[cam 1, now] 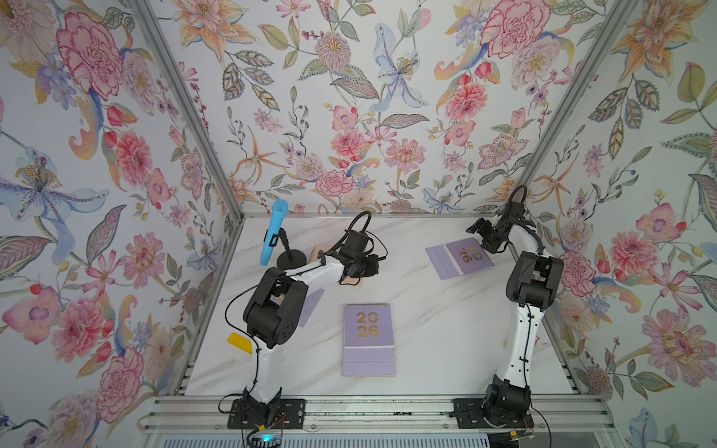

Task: Stack the calendars
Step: Move the calendar to the center of the board, then pick up the calendar at the center of the board.

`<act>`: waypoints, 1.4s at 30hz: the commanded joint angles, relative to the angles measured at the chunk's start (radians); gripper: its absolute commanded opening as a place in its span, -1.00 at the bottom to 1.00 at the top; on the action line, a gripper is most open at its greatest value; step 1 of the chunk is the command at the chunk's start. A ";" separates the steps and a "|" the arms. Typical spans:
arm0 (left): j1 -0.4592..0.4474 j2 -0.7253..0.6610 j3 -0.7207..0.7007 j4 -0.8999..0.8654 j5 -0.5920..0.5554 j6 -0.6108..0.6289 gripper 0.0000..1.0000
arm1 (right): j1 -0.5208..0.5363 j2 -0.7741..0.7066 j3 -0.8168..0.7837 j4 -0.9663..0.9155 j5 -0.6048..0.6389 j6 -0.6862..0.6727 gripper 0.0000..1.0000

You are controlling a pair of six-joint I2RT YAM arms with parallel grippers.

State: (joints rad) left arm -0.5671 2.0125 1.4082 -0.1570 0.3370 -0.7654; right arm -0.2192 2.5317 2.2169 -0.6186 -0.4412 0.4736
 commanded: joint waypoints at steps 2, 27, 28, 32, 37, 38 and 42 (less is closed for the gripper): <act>-0.006 0.012 0.029 -0.025 -0.001 0.034 -1.00 | 0.070 0.023 0.002 -0.084 -0.071 -0.052 0.79; -0.004 0.021 0.014 -0.012 -0.012 0.033 -1.00 | 0.334 -0.135 -0.255 -0.090 -0.202 -0.134 0.75; -0.004 0.021 0.013 -0.012 -0.012 0.034 -1.00 | 0.339 -0.141 -0.256 -0.090 -0.199 -0.130 0.75; -0.004 0.028 0.013 -0.004 -0.010 0.028 -1.00 | 0.351 -0.188 -0.255 -0.089 -0.157 -0.101 0.80; -0.007 0.059 0.015 0.036 0.012 -0.003 -1.00 | 0.356 -0.290 -0.280 -0.085 -0.074 -0.075 0.82; -0.008 0.067 0.017 0.047 0.015 -0.009 -1.00 | 0.354 -0.319 -0.299 -0.081 -0.049 -0.068 0.83; -0.011 0.100 0.033 0.076 0.026 -0.033 -1.00 | 0.330 -0.440 -0.442 -0.017 0.006 -0.009 0.86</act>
State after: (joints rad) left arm -0.5682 2.0789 1.4086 -0.1177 0.3420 -0.7731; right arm 0.1310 2.1887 1.8450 -0.6556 -0.5011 0.4149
